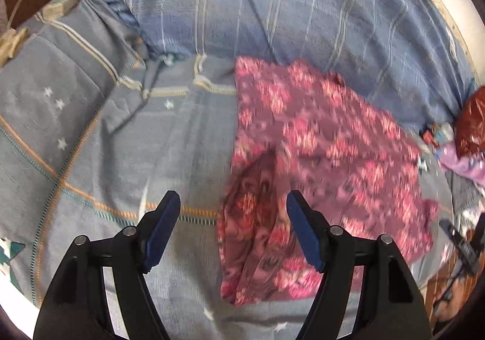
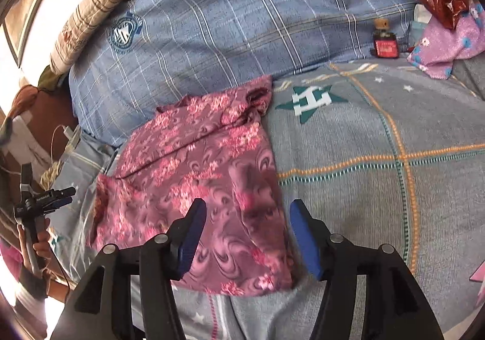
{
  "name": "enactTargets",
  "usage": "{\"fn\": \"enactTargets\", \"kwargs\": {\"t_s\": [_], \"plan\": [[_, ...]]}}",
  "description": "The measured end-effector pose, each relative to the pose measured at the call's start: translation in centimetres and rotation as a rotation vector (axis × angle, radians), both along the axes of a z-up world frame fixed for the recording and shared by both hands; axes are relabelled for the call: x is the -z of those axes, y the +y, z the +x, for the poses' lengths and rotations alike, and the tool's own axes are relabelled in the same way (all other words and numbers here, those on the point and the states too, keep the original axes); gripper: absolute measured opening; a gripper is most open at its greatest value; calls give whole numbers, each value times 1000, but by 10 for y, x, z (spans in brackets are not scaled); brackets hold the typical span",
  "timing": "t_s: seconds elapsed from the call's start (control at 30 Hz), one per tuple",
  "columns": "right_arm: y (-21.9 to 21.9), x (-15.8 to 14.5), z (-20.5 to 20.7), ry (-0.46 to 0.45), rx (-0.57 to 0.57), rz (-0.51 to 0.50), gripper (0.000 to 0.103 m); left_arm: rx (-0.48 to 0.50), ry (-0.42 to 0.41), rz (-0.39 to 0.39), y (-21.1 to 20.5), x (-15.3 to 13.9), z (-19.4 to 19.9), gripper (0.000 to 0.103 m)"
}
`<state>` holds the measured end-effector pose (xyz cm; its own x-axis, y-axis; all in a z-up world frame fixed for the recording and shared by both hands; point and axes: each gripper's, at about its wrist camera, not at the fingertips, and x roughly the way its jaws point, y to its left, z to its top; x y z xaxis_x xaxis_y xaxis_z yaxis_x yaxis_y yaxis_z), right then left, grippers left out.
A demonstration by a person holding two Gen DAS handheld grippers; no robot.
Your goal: Fold small clothes
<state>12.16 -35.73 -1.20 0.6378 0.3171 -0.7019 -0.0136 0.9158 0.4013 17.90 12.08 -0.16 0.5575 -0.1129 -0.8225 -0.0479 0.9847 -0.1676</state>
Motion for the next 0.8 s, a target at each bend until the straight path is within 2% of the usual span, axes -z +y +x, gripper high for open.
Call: {"fn": "enactTargets", "kwargs": {"t_s": [0.13, 0.27, 0.4, 0.5, 0.53, 0.57, 0.63, 0.7, 0.8], "plan": [[-2, 11, 8, 35, 17, 25, 60, 69, 82, -2, -20, 28, -2, 72], [6, 17, 20, 48, 5, 6, 61, 123, 79, 115, -49, 37, 1, 72], [18, 21, 31, 32, -22, -48, 62, 127, 98, 144, -58, 47, 17, 72], [32, 26, 41, 37, -61, -152, 48, 117, 126, 121, -58, 58, 26, 72], [35, 28, 44, 48, -64, -187, 29, 105, 128, 113, -57, 60, 28, 70], [38, 30, 46, 54, -62, -220, 13, 82, 104, 103, -54, 59, 26, 65], [36, 27, 45, 40, -55, -211, 8, 71, 84, 57, -47, 55, 26, 12], [34, 20, 41, 19, -58, -192, 7, 49, 101, -16, -36, 55, 27, 8], [35, 7, 31, -14, -74, -197, 7, 40, 91, -35, -31, 54, 22, 5]]}}
